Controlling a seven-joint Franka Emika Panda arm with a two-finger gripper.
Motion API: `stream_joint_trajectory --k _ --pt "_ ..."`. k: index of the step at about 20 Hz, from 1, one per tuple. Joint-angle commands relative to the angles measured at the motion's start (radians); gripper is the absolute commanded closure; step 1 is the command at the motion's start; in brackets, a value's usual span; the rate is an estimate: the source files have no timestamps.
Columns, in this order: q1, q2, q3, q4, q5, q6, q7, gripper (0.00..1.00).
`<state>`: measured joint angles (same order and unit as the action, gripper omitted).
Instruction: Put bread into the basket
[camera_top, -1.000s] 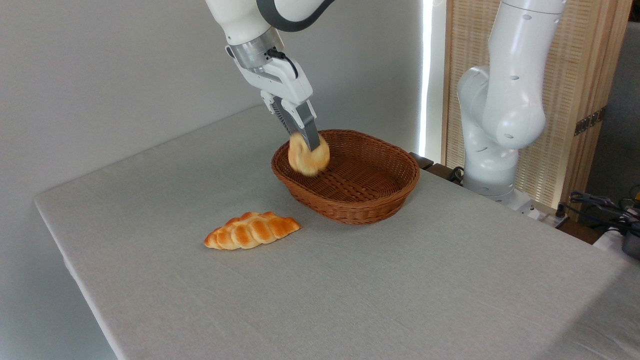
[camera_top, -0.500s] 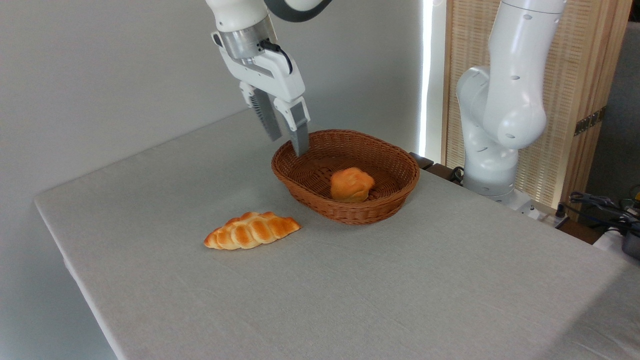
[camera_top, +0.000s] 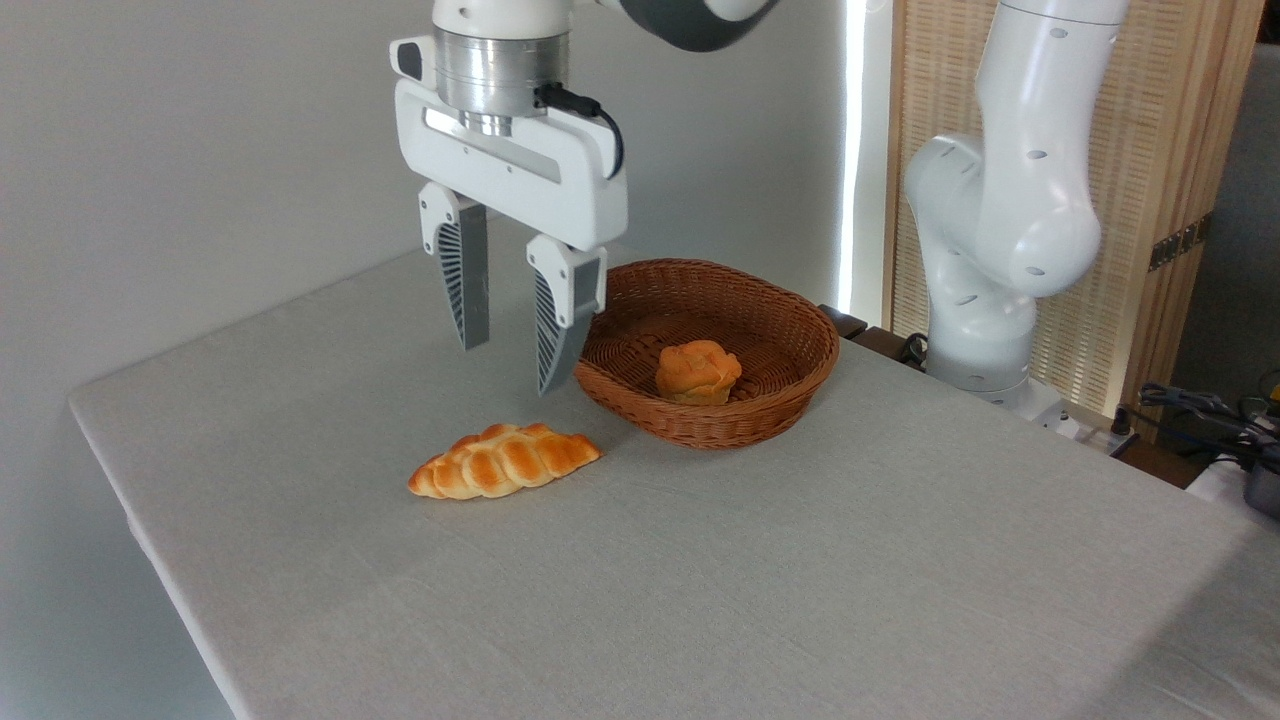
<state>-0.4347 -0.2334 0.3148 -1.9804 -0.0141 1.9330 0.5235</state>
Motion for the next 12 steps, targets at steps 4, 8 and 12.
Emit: stream_joint_trajectory --k 4,8,12 --pt "0.068 0.005 0.001 0.014 -0.041 0.011 0.118 0.0" --pt "0.067 0.005 0.0 0.014 -0.056 0.001 0.116 0.0" --pt "0.083 -0.007 -0.008 0.015 -0.058 -0.002 0.116 0.0"
